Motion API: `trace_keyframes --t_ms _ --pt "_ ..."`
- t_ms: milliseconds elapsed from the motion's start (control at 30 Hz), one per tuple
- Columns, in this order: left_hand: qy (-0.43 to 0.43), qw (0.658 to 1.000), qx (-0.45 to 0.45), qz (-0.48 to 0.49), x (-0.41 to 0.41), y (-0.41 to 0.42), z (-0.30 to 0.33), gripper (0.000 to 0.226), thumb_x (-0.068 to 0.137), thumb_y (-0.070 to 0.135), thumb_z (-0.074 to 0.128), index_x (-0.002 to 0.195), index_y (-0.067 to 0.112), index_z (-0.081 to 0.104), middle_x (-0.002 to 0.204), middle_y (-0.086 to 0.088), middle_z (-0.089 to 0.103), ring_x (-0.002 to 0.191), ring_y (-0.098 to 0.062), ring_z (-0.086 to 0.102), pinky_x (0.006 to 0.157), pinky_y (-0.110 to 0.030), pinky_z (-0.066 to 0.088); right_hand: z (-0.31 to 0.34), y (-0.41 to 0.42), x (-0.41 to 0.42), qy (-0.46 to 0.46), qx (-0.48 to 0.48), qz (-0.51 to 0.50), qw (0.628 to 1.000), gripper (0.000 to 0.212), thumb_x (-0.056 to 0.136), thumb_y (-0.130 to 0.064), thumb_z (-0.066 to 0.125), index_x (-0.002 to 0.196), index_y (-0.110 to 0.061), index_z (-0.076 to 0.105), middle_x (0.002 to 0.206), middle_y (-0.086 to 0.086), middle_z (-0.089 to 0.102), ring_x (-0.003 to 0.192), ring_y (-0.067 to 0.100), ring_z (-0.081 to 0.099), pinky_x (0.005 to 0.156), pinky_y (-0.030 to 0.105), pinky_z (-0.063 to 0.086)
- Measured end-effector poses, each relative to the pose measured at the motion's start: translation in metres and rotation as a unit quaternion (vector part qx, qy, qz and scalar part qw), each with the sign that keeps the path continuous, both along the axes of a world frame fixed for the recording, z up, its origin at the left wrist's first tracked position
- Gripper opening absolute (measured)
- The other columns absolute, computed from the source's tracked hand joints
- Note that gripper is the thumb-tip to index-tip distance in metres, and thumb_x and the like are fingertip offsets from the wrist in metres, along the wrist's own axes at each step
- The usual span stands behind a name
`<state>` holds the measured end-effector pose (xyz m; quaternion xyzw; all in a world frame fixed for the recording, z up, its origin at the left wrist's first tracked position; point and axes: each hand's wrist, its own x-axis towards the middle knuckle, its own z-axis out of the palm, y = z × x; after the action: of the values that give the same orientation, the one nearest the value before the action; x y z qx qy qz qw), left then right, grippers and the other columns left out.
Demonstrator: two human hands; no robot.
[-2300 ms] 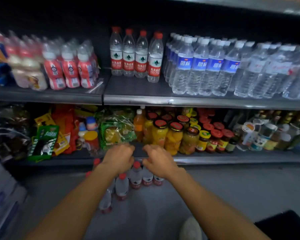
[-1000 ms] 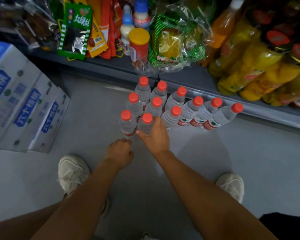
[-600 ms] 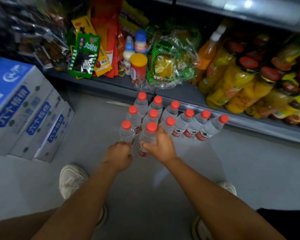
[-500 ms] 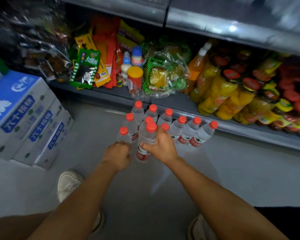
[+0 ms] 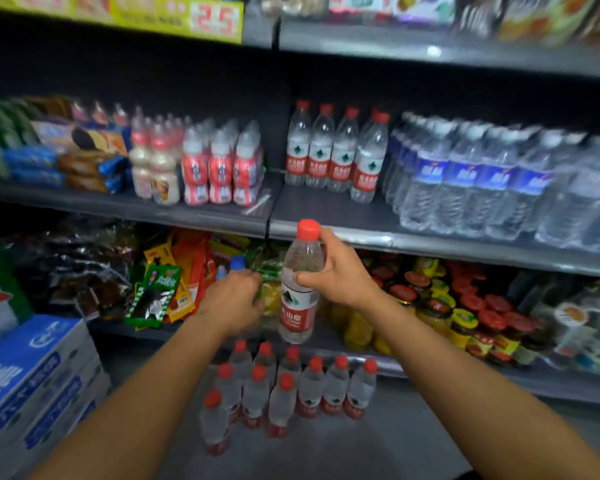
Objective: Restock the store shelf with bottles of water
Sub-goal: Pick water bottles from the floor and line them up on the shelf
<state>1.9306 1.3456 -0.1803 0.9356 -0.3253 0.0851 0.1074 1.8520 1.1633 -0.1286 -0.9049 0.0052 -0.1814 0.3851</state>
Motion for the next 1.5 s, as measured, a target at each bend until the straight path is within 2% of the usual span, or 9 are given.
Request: trace_keyframes --t_ms 133,267,400,500,700,867,1033,1167,1500 --pt "-0.043 0.998 -0.033 -0.027 0.017 -0.030 0.063 0.031 0.086 0.031 0.055 0.111 0.013 0.059 0.116 -0.009 0.059 0.111 -0.030 0.055 0.087 -0.039 0.049 0.063 -0.028 0.017 -0.037 -0.027 0.002 0.999 0.050 0.064 -0.022 0.079 0.108 -0.019 0.055 0.096 -0.004 0.069 0.088 0.014 0.066 0.081 0.044 0.054" --pt "-0.079 0.994 -0.053 -0.047 0.046 -0.058 0.108 0.023 0.087 0.032 0.055 0.100 0.012 0.056 0.107 -0.009 0.058 0.101 -0.030 0.057 0.077 -0.039 0.049 0.117 -0.060 0.042 -0.045 -0.037 -0.006 0.998 0.054 0.064 -0.014 0.082 0.113 -0.018 0.058 0.102 -0.001 0.069 0.093 0.014 0.067 0.085 0.038 0.055" --pt "-0.106 0.991 -0.051 -0.055 0.086 -0.088 0.135 0.030 0.090 0.032 0.053 0.112 0.012 0.057 0.113 -0.007 0.057 0.106 -0.027 0.055 0.082 -0.037 0.048 0.152 -0.096 0.088 -0.044 -0.060 -0.040 0.996 0.063 0.047 -0.034 0.080 0.106 -0.021 0.061 0.097 0.004 0.071 0.091 0.023 0.069 0.083 0.047 0.055" --pt "-0.118 0.990 -0.041 -0.064 0.116 -0.111 0.144 0.028 0.089 0.031 0.053 0.109 0.011 0.056 0.114 -0.008 0.058 0.107 -0.028 0.056 0.086 -0.039 0.049 0.167 -0.120 0.122 -0.044 -0.071 -0.051 0.995 0.066 0.045 -0.034 0.079 0.107 -0.022 0.060 0.095 0.004 0.072 0.089 0.025 0.069 0.082 0.049 0.056" --pt "-0.126 0.991 -0.010 -0.051 0.170 -0.145 0.144 0.031 0.091 0.031 0.051 0.115 0.012 0.055 0.122 -0.006 0.057 0.110 -0.027 0.055 0.085 -0.035 0.048 0.177 -0.158 0.182 -0.027 -0.094 -0.061 0.993 0.051 0.062 -0.008 0.084 0.107 -0.015 0.061 0.100 0.010 0.068 0.090 0.026 0.068 0.083 0.047 0.056" --pt "-0.107 0.993 0.003 -0.052 0.212 -0.161 0.136 0.026 0.090 0.030 0.051 0.109 0.013 0.055 0.115 -0.004 0.058 0.105 -0.024 0.057 0.085 -0.036 0.050 0.176 -0.178 0.222 -0.008 -0.107 -0.067 0.992 0.089 0.065 -0.009 0.084 0.139 -0.017 0.037 0.126 0.002 0.054 0.109 0.021 0.056 0.075 0.021 0.048" --pt "-0.101 0.993 0.019 -0.052 0.237 -0.174 0.127 0.029 0.091 0.031 0.049 0.114 0.014 0.054 0.121 -0.004 0.055 0.110 -0.024 0.055 0.085 -0.034 0.048 0.170 -0.193 0.253 0.012 -0.122 -0.066 0.990 0.089 0.065 -0.005 0.084 0.134 -0.027 0.034 0.115 0.005 0.057 0.103 0.024 0.060 0.087 0.041 0.055" --pt "-0.102 0.993 0.022 -0.055 0.250 -0.182 0.119 0.030 0.093 0.032 0.048 0.117 0.014 0.051 0.124 -0.004 0.052 0.114 -0.023 0.052 0.086 -0.032 0.045 0.170 -0.203 0.268 0.032 -0.144 -0.079 0.986 0.084 0.066 -0.005 0.083 0.129 -0.026 0.033 0.114 0.009 0.058 0.102 0.025 0.060 0.088 0.046 0.054" --pt "-0.081 0.994 0.022 -0.066 0.262 -0.193 0.102 0.038 0.094 0.034 0.048 0.127 0.017 0.050 0.128 -0.002 0.051 0.117 -0.020 0.050 0.089 -0.033 0.046 0.189 -0.209 0.287 0.101 -0.304 -0.120 0.940 0.087 0.068 -0.009 0.085 0.139 -0.014 0.035 0.137 0.009 0.050 0.124 0.028 0.049 0.087 0.027 0.044"
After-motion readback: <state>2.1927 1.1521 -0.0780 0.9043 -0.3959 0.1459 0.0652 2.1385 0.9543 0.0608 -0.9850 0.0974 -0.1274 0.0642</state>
